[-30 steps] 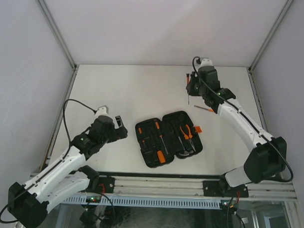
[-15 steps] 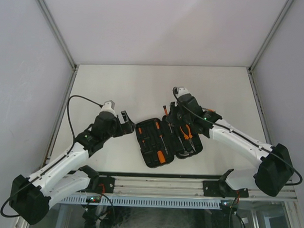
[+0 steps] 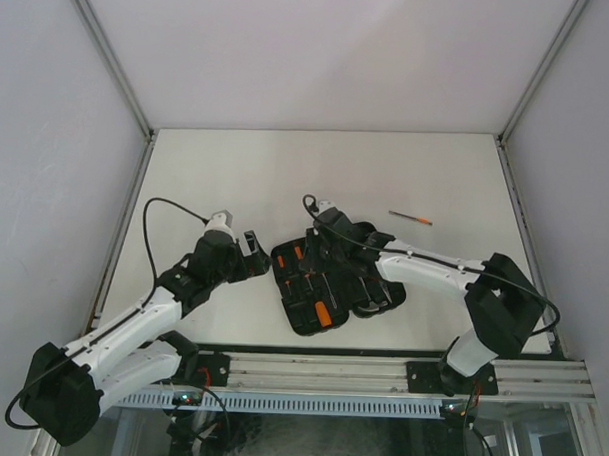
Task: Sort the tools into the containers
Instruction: Place the screwdriver in the storage box.
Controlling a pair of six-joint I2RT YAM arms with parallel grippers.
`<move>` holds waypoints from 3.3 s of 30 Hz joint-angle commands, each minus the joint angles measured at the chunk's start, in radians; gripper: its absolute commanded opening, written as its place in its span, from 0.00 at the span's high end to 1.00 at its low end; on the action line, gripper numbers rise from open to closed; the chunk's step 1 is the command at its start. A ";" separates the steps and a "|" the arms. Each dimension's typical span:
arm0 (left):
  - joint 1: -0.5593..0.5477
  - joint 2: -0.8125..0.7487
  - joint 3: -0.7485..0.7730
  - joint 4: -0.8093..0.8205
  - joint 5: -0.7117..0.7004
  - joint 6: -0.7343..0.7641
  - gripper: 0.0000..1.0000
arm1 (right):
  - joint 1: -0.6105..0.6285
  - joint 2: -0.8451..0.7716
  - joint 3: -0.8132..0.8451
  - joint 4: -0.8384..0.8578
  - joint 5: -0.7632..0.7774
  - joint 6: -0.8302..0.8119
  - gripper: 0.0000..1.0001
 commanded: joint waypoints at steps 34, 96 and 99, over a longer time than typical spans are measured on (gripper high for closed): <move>0.004 -0.005 -0.050 0.064 0.042 -0.049 0.03 | 0.019 0.306 0.236 -0.055 0.104 0.038 0.98; 0.004 -0.024 -0.065 0.043 0.032 -0.062 0.03 | 0.060 0.345 0.298 -0.159 0.127 -0.045 0.93; 0.004 -0.018 -0.060 0.042 0.035 -0.060 0.03 | 0.062 0.354 0.302 -0.180 0.136 -0.048 0.95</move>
